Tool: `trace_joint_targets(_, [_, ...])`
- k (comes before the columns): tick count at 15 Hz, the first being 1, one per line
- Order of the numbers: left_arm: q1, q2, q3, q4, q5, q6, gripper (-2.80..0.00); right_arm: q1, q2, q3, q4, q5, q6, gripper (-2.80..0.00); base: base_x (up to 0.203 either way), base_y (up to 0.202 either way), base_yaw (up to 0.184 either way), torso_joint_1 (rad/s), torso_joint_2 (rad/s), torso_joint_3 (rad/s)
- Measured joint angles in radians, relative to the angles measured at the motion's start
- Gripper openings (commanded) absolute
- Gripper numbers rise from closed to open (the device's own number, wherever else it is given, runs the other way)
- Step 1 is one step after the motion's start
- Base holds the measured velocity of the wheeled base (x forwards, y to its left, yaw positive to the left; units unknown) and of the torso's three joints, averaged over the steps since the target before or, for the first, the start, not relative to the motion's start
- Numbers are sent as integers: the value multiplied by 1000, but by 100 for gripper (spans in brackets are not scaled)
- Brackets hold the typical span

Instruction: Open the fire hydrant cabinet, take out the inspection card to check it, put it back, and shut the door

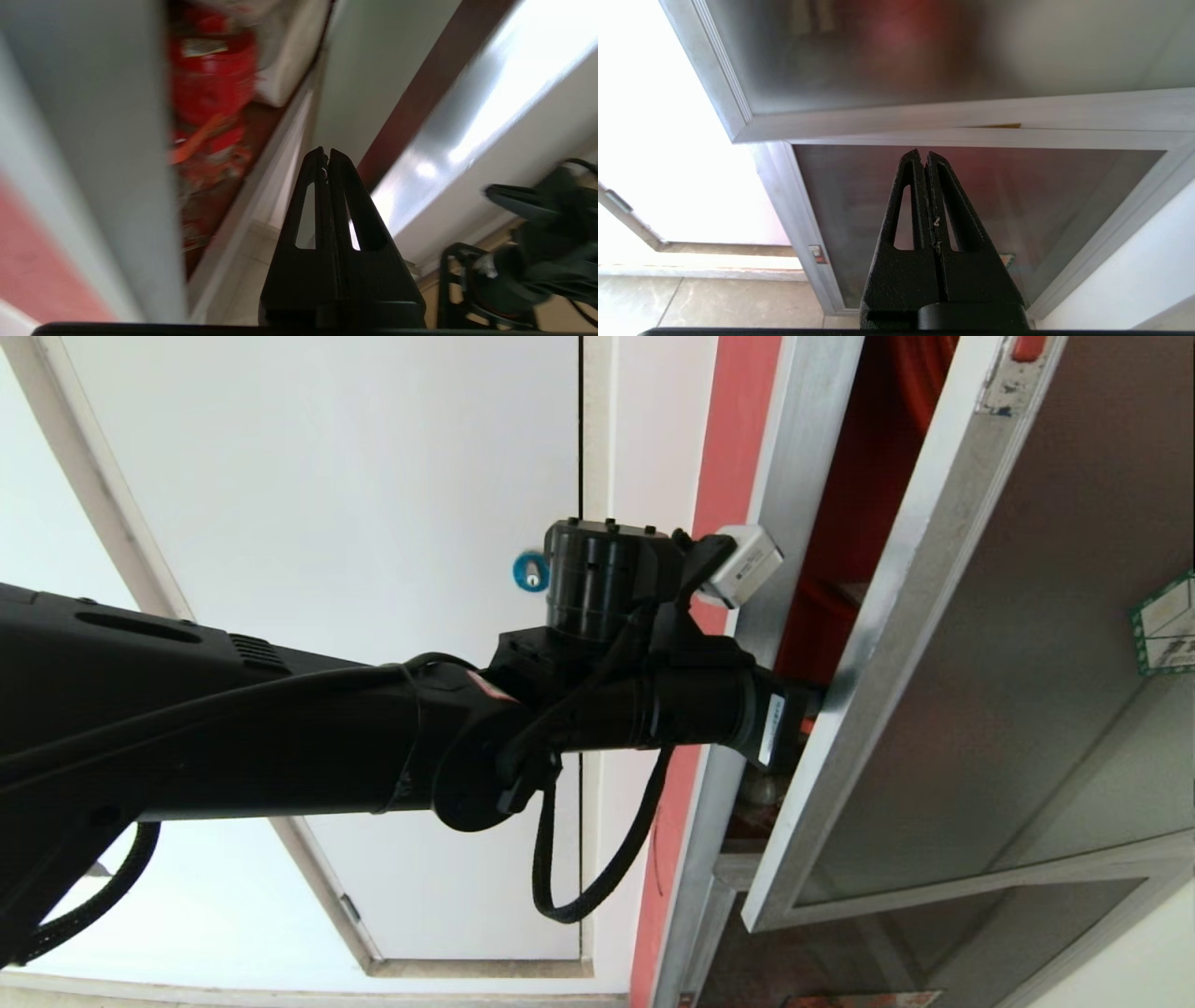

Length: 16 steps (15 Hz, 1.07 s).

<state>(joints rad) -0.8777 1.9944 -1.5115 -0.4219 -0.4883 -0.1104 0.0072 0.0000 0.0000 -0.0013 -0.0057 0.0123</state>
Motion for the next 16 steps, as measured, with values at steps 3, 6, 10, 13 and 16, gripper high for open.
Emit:
trace_joint_targets(3, [-43,-20,20,-1,-3,0,-280,0,0,0,0,0,0,-280,0,0,0,0,0,0])
trace_joint_targets(6, [-83,-45,54,-6,-1,-1,-280,0,0,0,0,0,0,-280,0,0,0,0,0,0])
trace_joint_targets(10, [-153,-84,99,-8,-3,-1,-280,0,0,0,0,0,0,-280,0,0,0,0,0,0])
trace_joint_targets(13, [-188,-96,104,-4,-2,-1,-280,0,0,0,0,0,0,-280,0,0,0,0,0,0])
trace_joint_targets(16, [-222,-101,105,-2,-1,-1,-280,0,0,0,0,0,0,-280,0,0,0,0,0,0])
